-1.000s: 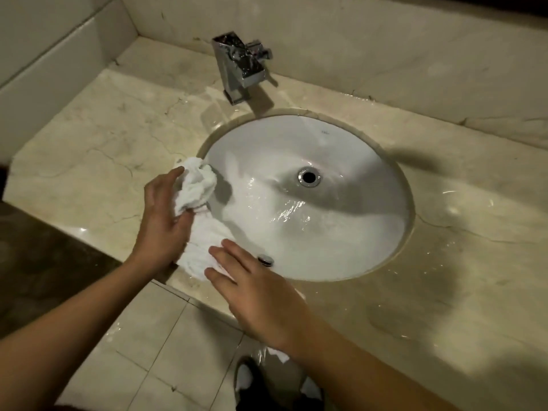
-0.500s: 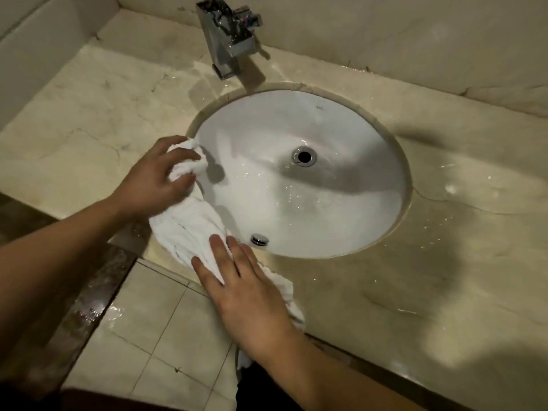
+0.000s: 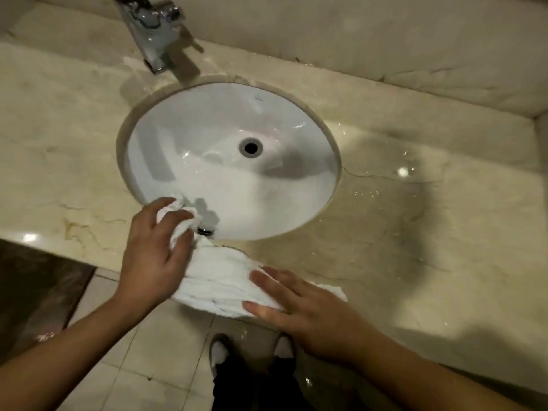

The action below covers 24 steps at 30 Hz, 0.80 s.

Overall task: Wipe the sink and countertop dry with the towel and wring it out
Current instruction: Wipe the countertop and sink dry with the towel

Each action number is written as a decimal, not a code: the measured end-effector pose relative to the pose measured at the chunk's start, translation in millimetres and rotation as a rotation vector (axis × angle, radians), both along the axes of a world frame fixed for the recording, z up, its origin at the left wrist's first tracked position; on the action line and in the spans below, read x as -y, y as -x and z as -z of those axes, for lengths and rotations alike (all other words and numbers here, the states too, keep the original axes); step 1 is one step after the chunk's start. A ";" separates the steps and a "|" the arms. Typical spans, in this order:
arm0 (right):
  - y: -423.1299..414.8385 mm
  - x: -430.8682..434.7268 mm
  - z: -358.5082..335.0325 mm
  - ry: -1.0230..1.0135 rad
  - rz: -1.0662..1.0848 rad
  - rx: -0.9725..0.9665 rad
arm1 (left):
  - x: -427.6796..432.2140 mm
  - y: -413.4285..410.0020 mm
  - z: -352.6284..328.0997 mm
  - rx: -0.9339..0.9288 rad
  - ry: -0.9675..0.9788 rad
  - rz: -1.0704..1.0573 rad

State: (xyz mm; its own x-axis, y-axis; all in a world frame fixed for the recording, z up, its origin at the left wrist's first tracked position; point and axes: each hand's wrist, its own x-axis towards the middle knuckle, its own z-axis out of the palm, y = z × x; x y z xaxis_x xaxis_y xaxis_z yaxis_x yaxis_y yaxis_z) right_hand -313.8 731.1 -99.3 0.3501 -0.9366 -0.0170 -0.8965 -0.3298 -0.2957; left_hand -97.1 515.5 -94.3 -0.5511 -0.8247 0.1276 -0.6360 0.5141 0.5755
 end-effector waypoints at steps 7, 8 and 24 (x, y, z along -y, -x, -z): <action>83.6 -80.1 -3.6 -0.001 -0.035 0.023 | -89.8 65.2 -3.8 -0.008 -0.061 -0.025; 96.0 -92.7 -6.2 -0.012 -0.032 0.010 | -100.9 76.0 -3.5 -0.009 -0.066 -0.018; 154.7 -205.1 -34.3 -0.184 0.320 -0.379 | -172.6 155.3 -9.9 0.027 -0.012 0.143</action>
